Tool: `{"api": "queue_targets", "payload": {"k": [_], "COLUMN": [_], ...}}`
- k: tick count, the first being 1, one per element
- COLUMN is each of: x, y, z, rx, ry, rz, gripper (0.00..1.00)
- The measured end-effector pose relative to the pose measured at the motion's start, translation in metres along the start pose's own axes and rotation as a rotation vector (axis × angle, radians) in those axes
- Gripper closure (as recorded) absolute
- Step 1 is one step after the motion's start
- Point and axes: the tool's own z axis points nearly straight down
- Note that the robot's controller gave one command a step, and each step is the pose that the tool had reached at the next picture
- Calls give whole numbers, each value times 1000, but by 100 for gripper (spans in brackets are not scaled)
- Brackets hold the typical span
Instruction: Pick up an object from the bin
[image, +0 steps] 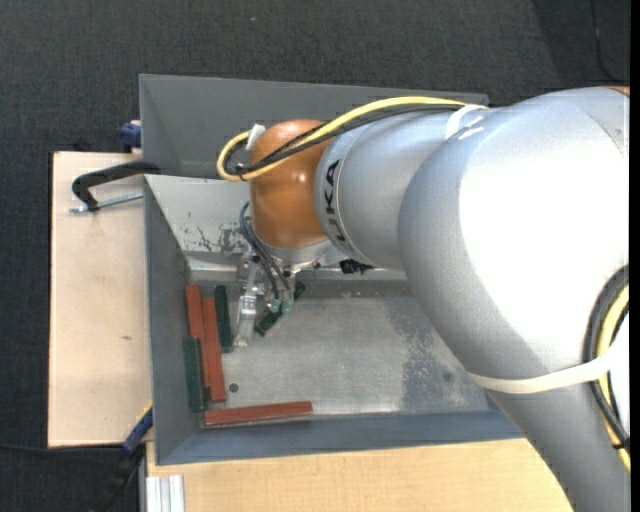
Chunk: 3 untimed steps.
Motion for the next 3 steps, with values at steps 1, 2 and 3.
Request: {"api": "queue_targets", "payload": {"k": [1, 2, 3], "x": [0, -8, -8], "y": [-4, -44, -44], "z": [0, 0, 0], "rx": [-3, -3, -3], "ry": [1, 1, 1], "rz": [-33, -217, -217], "gripper": [0, 100, 100]}}
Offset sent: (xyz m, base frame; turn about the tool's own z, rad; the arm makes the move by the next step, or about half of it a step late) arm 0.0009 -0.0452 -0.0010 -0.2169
